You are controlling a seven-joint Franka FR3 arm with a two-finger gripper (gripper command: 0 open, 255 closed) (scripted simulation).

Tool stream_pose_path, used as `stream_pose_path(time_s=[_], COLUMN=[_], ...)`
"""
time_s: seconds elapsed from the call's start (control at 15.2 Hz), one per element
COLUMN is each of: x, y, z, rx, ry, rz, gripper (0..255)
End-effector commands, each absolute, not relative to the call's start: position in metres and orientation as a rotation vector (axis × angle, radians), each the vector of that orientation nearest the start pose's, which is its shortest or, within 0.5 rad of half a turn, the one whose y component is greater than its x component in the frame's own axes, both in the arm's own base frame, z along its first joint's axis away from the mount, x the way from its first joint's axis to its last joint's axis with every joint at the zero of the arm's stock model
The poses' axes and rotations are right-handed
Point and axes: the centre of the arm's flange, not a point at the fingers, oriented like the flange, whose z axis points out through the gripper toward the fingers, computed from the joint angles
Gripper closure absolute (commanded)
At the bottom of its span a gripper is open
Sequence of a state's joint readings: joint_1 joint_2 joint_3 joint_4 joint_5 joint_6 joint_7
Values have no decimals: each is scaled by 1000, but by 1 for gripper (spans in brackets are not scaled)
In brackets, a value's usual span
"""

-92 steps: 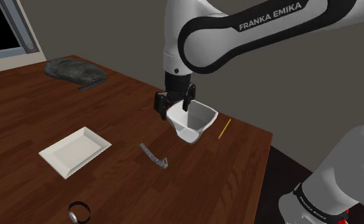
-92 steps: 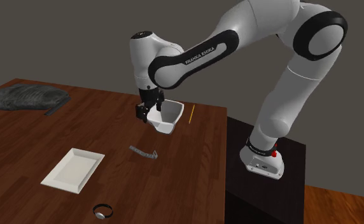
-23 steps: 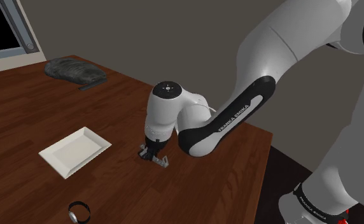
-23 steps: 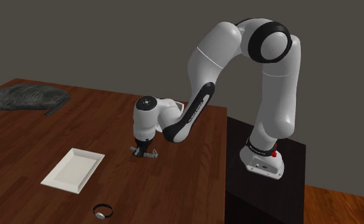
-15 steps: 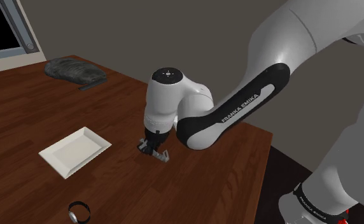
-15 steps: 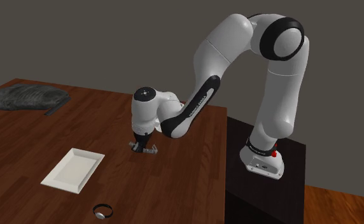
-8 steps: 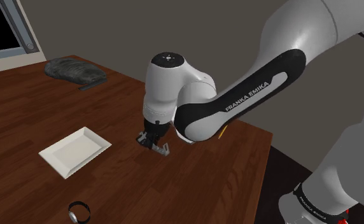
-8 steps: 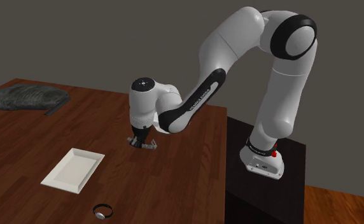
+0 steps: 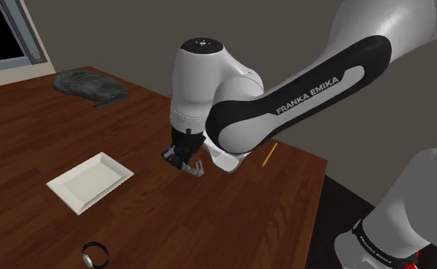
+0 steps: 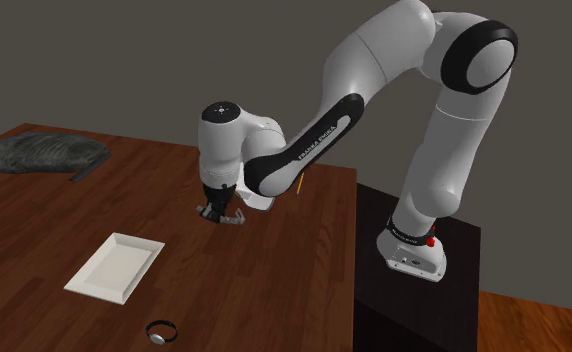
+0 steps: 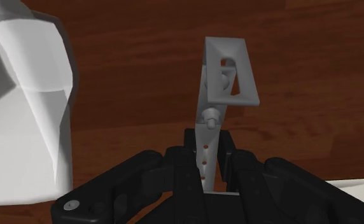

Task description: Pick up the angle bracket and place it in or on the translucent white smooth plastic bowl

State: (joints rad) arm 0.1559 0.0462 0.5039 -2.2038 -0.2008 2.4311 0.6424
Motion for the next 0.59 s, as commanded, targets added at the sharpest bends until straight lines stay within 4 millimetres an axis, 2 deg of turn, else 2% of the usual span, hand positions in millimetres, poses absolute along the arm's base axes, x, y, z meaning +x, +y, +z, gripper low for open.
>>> stream_pose_path(time_s=[0.0, 0.53], x=[438, 438], y=[337, 337], z=[392, 434], rx=[-3097, -3097], ry=[-241, -241], rz=[-348, -348], gripper=[255, 255])
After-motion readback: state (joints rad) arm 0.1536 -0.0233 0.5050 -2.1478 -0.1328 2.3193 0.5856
